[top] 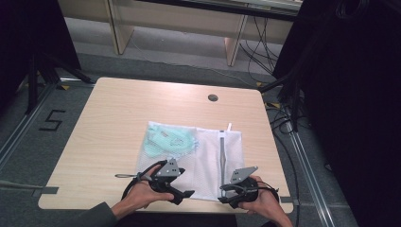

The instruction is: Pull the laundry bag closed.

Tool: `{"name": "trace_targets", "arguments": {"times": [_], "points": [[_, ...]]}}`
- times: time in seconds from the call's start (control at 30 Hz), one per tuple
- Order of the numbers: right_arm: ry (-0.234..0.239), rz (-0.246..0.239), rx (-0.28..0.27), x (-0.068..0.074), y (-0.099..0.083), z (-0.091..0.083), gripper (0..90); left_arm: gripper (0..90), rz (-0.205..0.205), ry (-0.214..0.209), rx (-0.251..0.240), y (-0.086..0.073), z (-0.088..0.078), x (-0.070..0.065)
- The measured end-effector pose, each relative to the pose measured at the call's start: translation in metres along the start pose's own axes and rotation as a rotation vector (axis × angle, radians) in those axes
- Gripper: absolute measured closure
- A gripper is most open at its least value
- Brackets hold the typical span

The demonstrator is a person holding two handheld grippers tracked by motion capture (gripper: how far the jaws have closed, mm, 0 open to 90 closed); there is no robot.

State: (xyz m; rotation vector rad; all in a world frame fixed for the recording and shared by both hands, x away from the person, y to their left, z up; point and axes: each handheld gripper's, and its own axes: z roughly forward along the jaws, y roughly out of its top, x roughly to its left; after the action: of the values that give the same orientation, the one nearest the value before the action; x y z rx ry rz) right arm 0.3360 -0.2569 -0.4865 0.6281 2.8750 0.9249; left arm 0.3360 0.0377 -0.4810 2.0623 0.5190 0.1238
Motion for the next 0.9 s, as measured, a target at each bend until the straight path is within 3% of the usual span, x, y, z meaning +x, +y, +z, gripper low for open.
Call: {"name": "trace_targets", "arguments": {"times": [0.23,0.27,0.3,0.47,0.83,0.9], "points": [[0.012,-0.005,0.033,0.0027,0.0020,0.0014,55.8,17.6,0.023,-0.018,0.025,0.0002,-0.0010,0.0025],[0.010,-0.007,0.032,0.0029,0.0023,0.0012,56.7,17.5,0.017,-0.015,0.025,0.0000,-0.0012,0.0024],[0.010,-0.004,0.032,0.0032,0.0027,0.0005,57.5,17.6,-0.018,-0.013,0.018,-0.0006,-0.0009,0.0005],[0.017,-0.008,0.041,0.0048,0.0027,0.0000,60.4,17.7,-0.016,-0.012,0.016,-0.0004,-0.0011,0.0015],[0.025,-0.070,0.045,0.0037,0.0027,-0.0003,72.0,17.7,-0.027,-0.011,0.014,-0.0012,-0.0002,0.0003],[0.017,-0.078,0.054,0.0036,0.0022,-0.0014,76.0,17.7,-0.007,-0.008,0.008,-0.0007,-0.0001,0.0014]]}}
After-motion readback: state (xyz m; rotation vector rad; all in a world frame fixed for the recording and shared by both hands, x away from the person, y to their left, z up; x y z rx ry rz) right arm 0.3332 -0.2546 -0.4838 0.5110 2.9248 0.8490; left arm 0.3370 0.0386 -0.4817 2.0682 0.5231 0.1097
